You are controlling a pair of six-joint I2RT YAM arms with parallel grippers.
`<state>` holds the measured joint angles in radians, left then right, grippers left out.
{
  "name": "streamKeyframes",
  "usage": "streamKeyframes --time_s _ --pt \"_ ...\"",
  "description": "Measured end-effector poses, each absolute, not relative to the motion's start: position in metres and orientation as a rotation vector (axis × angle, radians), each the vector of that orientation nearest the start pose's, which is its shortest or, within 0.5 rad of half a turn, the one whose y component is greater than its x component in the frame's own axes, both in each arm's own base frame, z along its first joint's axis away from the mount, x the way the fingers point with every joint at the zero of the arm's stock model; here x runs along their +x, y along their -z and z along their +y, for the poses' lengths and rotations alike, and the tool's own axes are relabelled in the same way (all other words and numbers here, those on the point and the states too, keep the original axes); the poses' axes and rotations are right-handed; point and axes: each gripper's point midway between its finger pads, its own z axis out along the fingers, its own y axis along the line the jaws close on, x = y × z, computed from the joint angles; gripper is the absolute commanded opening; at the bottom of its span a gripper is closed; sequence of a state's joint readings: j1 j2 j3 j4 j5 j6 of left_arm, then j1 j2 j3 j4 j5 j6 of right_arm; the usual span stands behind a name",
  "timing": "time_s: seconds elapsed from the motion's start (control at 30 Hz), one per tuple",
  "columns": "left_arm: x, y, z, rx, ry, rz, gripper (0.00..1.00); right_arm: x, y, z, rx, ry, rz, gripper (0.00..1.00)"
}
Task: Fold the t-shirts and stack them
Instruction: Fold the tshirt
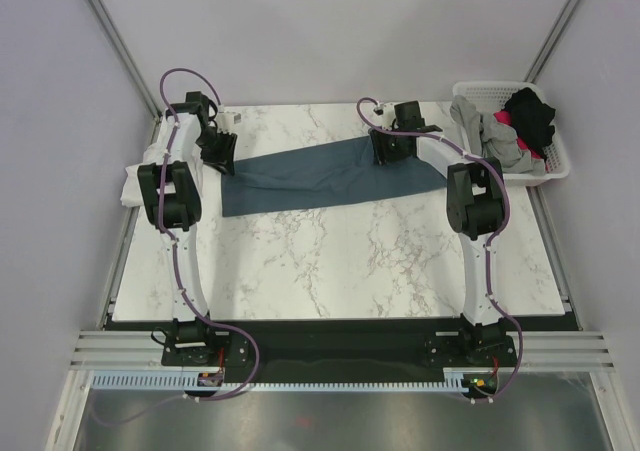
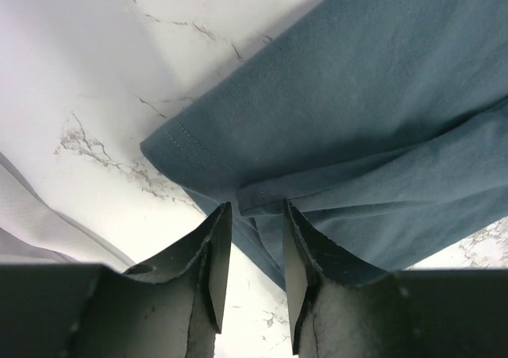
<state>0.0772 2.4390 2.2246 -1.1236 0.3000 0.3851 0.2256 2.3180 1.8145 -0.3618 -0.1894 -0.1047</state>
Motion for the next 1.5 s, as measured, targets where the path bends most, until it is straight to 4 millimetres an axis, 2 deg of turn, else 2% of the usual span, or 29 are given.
streamKeyframes --time_s 0.07,0.1,0.2,0.47,0.5,0.53,0.57,0.6,0.63,0.67,0.83,0.9,0.97,1.17,1.27,1.5 --pt "0.494 -0.042 0.000 0.483 0.350 2.784 0.29 0.551 -0.027 0.156 -0.485 -0.283 2.384 0.60" --pt "0.494 -0.042 -0.001 0.483 0.361 2.783 0.19 0.551 -0.027 0.156 -0.484 -0.281 2.385 0.60" --pt "0.493 -0.042 -0.003 0.480 0.377 2.784 0.02 0.551 -0.026 0.156 -0.484 -0.276 2.385 0.60" --pt "0.490 -0.043 -0.001 0.469 0.397 2.789 0.02 0.553 -0.026 0.154 -0.482 -0.260 2.383 0.60" --pt "0.490 -0.043 0.000 0.466 0.400 2.788 0.11 0.553 -0.026 0.154 -0.482 -0.258 2.383 0.60" --pt "0.490 -0.043 0.000 0.465 0.400 2.788 0.24 0.553 -0.026 0.153 -0.481 -0.257 2.383 0.60" --pt "0.490 -0.043 0.002 0.465 0.399 2.787 0.44 0.553 -0.026 0.153 -0.481 -0.256 2.383 0.60" --pt "0.490 -0.044 0.002 0.468 0.398 2.786 0.50 0.553 -0.026 0.153 -0.481 -0.256 2.383 0.60" --pt "0.490 -0.045 0.003 0.473 0.397 2.783 0.70 0.553 -0.026 0.153 -0.481 -0.256 2.383 0.60" --pt "0.490 -0.046 0.004 0.491 0.392 2.775 0.85 0.553 -0.026 0.153 -0.481 -0.256 2.383 0.60" --pt "0.478 -0.053 0.002 0.629 0.385 2.692 0.87 0.553 -0.026 0.153 -0.482 -0.256 2.382 0.60" --pt "0.476 -0.060 0.002 0.698 0.371 2.646 0.84 0.552 -0.026 0.153 -0.485 -0.253 2.381 0.60" --pt "0.484 -0.066 0.002 0.747 0.350 2.592 0.78 0.552 -0.026 0.152 -0.489 -0.247 2.380 0.60" --pt "0.505 -0.078 0.004 0.830 0.300 2.495 0.71 0.551 -0.026 0.152 -0.502 -0.237 2.374 0.60" --pt "0.511 -0.077 0.006 0.848 0.288 2.478 0.69 0.551 -0.026 0.152 -0.506 -0.234 2.373 0.60" --pt "0.510 -0.057 0.004 0.890 0.305 2.499 0.68 0.551 -0.026 0.151 -0.512 -0.226 2.372 0.60"
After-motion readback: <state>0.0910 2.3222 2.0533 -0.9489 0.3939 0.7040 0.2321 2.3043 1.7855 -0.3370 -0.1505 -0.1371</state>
